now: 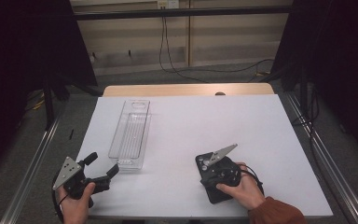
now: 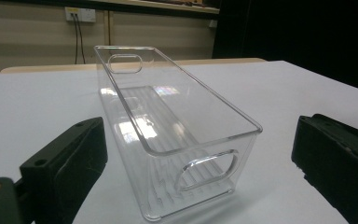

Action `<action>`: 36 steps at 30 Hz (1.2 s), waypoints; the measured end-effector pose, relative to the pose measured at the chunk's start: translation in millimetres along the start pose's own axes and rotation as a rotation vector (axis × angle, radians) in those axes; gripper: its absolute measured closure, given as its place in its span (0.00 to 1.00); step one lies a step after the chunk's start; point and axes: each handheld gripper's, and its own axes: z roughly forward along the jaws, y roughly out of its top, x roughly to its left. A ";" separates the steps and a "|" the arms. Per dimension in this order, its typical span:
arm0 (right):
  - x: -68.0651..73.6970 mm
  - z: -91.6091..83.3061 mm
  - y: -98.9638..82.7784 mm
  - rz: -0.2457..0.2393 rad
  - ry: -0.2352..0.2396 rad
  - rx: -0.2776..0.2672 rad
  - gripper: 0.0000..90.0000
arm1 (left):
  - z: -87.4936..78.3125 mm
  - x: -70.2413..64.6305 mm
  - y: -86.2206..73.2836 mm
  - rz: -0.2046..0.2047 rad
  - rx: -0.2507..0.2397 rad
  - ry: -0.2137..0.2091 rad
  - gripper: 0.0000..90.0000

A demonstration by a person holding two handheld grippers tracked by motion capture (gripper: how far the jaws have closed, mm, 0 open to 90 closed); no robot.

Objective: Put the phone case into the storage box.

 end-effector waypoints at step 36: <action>-7.0 -9.5 -24.6 0.040 -0.062 0.003 1.00 | -0.1 0.6 0.0 -0.001 0.001 0.000 0.04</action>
